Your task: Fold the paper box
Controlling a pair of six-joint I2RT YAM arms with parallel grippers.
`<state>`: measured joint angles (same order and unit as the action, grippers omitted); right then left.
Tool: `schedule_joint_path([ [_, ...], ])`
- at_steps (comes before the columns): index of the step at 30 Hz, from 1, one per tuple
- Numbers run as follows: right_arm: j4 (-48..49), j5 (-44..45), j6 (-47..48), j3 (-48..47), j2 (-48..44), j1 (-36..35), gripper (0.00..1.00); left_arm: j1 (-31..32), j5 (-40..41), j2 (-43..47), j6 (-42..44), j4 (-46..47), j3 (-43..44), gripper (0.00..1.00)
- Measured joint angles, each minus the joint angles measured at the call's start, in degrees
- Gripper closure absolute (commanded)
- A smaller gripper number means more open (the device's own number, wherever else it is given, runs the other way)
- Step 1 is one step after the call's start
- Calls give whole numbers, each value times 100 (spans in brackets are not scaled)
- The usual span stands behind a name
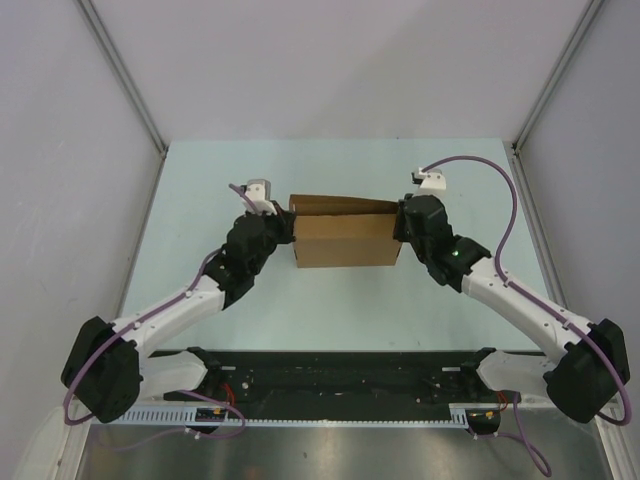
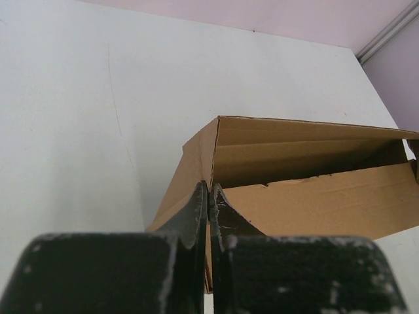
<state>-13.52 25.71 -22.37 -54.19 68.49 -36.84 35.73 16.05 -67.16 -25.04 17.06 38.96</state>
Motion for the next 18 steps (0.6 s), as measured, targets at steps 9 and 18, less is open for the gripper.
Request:
schedule_joint_path([
  [9, 0, -9, -2, 44, -76, -9, 100, 63, 35, 168, 4, -129, -50, 100],
  [18, -439, -140, 7, 44, -214, 33, 68, 118, 20, 164, 4, -131, -44, 100],
])
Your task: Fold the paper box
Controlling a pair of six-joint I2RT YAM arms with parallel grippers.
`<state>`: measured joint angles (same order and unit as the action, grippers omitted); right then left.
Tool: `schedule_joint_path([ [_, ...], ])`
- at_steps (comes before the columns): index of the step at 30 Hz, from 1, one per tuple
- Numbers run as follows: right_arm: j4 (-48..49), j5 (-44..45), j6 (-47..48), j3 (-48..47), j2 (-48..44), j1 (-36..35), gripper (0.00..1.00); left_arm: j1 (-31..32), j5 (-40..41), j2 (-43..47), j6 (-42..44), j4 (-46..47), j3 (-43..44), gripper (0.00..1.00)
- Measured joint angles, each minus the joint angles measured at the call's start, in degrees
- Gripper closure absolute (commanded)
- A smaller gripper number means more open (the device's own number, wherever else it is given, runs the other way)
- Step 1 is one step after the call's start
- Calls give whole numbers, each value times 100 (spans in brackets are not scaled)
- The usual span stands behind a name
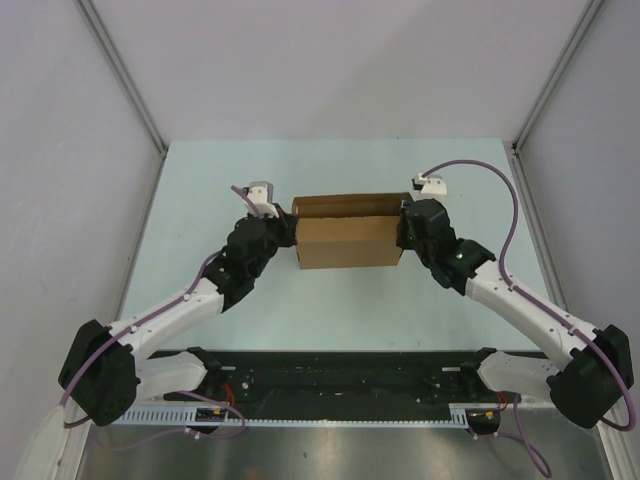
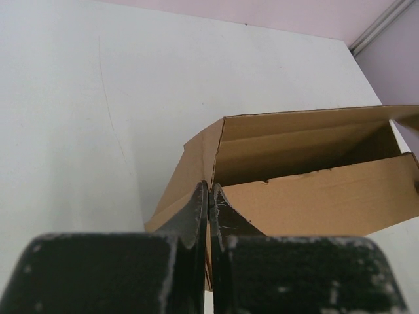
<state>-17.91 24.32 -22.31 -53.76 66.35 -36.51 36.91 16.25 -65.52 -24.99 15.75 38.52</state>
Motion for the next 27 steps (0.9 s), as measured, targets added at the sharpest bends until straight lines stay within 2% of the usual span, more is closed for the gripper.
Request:
schedule_joint_path([
  [1, -81, -13, -7, -2, 0, 0, 60, 28, -4, -4, 2, -2, 9, 100],
  [4, -413, -35, 15, -153, -39, 0, 50, 68, -22, -11, 7, -57, 42, 100],
  [8, -949, -28, 94, -295, -232, 0, 44, 94, -48, -11, 20, -114, 79, 99],
  [11, -1211, -13, 164, -463, -529, 33, 43, 111, -66, -11, 66, -188, 122, 93],
  [14, -1342, 11, 256, -822, -686, 98, 43, 120, -55, -11, 125, -297, 181, 84],
  [18, -1353, 28, 374, -1215, -691, 216, 42, 131, -24, -4, 280, -660, 223, 62],
  [21, -1381, 31, 463, -1379, -671, 302, 41, 144, 66, 57, 422, -970, 286, 53],
  [25, -1342, -9, 595, -1742, -426, 540, 42, 144, 254, 570, 601, -1381, 334, 53],
  [26, -1292, -39, 621, -1871, -273, 612, 43, 144, 323, 782, 601, -1464, 334, 56],
  [27, -1246, -79, 647, -2024, -101, 671, 44, 144, 396, 1010, 584, -1556, 334, 63],
])
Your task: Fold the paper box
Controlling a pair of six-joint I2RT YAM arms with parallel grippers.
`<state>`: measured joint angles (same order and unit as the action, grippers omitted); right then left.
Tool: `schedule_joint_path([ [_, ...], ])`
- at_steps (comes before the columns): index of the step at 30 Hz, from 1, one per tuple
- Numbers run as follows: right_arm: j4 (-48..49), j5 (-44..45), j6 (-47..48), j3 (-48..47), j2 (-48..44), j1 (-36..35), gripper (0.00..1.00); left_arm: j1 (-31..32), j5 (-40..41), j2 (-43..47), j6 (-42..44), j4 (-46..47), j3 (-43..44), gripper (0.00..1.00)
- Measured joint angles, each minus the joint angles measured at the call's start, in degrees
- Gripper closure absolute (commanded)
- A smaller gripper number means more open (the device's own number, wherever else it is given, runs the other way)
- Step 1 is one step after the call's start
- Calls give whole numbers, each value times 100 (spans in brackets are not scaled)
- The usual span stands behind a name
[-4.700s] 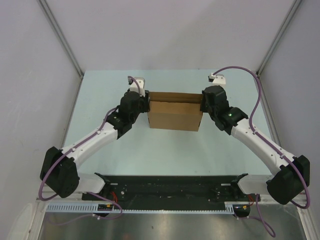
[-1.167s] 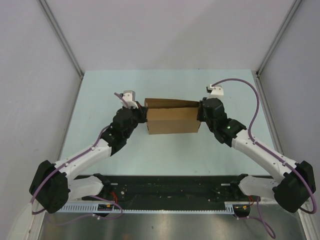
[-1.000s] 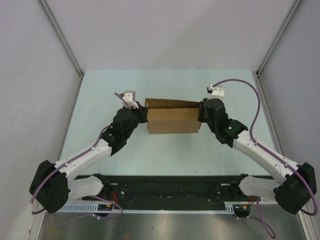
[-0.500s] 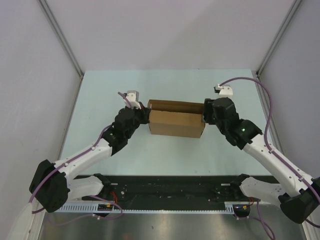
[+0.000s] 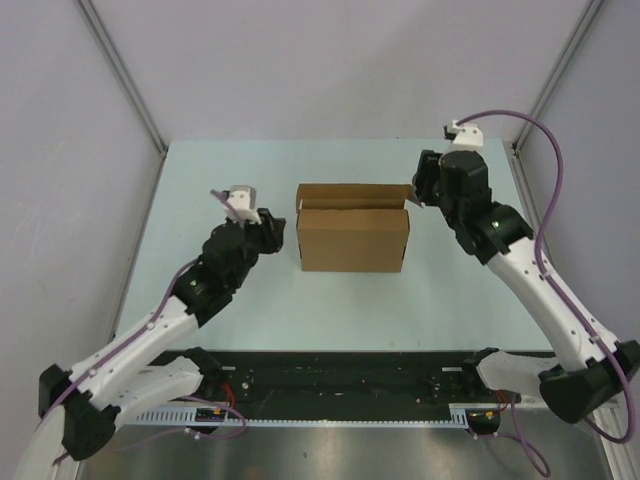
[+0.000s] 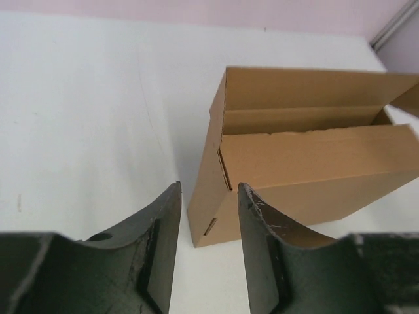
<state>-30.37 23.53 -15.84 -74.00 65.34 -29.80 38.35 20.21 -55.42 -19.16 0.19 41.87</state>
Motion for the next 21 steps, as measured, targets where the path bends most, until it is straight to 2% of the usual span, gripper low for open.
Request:
schedule_joint_path([
  [2, 168, -83, 31, -306, 435, 101, 44, 0, 125, 511, -122, -120, -48, 73],
  [3, 247, -122, 44, -444, 682, 127, 45, 0, 195, 841, -232, -131, -136, 84],
  [7, 542, -304, 90, -994, 1740, 197, 45, 0, 269, 2111, -745, -109, -861, 92],
  [9, 608, -428, 96, -1279, 2284, 271, 45, 7, 210, 2420, -1019, -146, -1252, 94],
  [16, 407, -1130, 103, -2640, 3779, 739, 52, 382, -450, 1967, -1864, -175, -2170, 97],
  [21, 317, -1539, 138, -2540, 3869, 577, 55, 857, -868, 1244, -2151, 101, -2216, 99],
])
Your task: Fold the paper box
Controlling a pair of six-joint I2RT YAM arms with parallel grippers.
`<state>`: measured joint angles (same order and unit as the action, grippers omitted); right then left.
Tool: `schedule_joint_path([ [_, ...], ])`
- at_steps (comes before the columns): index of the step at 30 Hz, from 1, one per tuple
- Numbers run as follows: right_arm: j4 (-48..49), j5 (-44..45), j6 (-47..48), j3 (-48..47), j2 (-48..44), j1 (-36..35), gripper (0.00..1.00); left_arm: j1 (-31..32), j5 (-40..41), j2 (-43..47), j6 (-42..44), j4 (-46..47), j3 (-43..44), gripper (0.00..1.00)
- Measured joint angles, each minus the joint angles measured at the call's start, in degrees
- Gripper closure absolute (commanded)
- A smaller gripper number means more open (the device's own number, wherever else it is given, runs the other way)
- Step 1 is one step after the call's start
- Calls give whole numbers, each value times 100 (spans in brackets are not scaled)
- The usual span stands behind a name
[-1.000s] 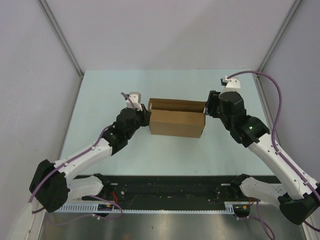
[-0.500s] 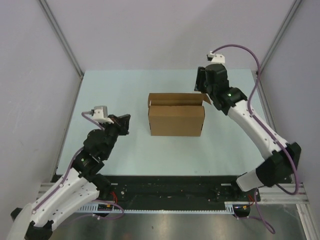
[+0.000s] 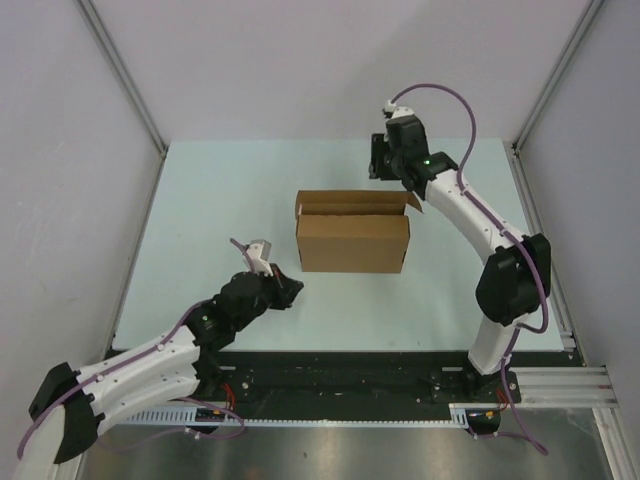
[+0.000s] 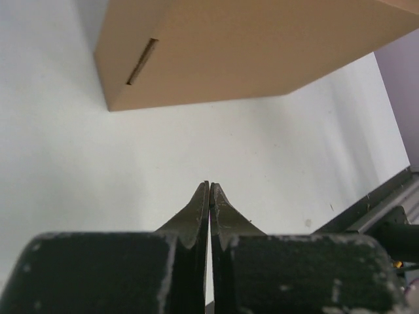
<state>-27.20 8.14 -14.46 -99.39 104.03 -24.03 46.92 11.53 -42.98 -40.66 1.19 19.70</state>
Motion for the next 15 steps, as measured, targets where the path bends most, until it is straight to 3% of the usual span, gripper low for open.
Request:
schedule_joint_path([
  [9, -42, -35, -13, 2337, -1215, -1294, 59, 203, -127, -98, -369, 341, -319, 100],
  [15, -188, 455, -162, 3101, -2100, -2006, 60, 236, 361, 988, -713, -896, -310, 100],
])
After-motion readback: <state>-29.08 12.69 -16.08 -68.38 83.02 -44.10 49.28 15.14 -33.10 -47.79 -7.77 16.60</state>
